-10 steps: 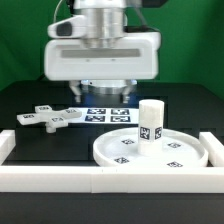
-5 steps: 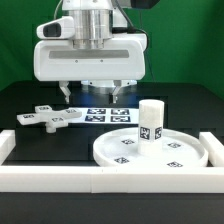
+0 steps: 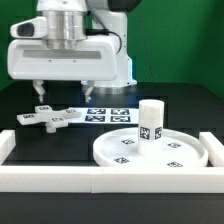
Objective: Assemble round table
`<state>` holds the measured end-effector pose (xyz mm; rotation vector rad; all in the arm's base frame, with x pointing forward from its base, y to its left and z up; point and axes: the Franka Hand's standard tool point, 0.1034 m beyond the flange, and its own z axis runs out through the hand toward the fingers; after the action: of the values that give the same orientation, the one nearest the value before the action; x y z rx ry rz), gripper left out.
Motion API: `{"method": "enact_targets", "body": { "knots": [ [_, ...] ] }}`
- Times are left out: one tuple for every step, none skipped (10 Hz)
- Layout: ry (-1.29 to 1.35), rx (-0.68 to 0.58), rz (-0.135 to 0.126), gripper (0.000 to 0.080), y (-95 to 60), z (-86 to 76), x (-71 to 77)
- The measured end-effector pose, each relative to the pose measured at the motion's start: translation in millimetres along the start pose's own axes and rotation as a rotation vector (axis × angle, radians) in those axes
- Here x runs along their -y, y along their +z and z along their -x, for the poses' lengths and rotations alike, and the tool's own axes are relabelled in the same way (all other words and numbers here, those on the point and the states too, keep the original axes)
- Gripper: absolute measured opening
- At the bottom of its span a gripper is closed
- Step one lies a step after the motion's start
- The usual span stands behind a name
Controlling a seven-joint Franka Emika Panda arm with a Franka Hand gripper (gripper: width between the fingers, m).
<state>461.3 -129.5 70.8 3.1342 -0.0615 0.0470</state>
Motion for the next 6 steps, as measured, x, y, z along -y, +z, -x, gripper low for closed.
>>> {"method": "enact_targets", "body": {
  "knots": [
    [-0.026,-0.003,0.000,0.0649,-0.8,-1.5,1.6],
    [-0.028,-0.001,-0.001,0.0649,-0.3,-1.3,2.8],
    [-0.027,-0.001,-0.001,0.0649,-0.2,-1.2,2.6],
    [-0.026,-0.001,0.000,0.0649,-0.1,-1.1,2.3],
    [0.000,0.000,-0.001,0.0649,1.0,0.4,-1.9],
    [0.028,0.006,0.001,0.0649,3.9,6.8,-11.6]
  ]
}}
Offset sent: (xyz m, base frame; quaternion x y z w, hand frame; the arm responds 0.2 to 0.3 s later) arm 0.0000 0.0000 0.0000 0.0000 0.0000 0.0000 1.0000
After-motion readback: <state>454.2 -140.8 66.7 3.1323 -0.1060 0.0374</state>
